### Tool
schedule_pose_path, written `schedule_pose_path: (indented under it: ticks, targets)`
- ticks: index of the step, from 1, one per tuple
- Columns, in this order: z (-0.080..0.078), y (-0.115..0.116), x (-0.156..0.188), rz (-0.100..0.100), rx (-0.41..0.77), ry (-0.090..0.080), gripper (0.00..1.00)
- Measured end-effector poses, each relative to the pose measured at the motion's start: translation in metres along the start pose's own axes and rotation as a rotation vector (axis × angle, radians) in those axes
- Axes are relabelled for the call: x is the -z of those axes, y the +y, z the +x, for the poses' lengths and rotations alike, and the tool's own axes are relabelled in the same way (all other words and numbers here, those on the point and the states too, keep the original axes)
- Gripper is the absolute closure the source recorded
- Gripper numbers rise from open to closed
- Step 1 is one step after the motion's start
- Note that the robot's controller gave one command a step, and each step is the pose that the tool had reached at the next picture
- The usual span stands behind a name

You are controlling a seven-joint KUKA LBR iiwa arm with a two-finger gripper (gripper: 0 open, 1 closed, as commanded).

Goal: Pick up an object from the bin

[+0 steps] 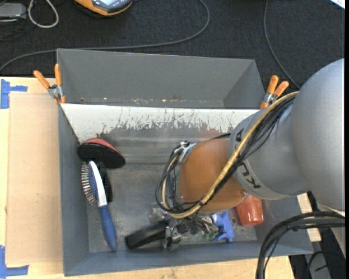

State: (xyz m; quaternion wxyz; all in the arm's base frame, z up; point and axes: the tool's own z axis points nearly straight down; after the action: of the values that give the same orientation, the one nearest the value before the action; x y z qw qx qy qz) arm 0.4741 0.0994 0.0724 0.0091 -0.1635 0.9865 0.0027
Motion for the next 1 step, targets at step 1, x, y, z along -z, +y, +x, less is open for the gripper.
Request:
schedule_pose_path:
  ticks: [1]
  targets:
    - [-0.0002,0.0005,0.0001,-0.001,-0.026,0.0,1.0]
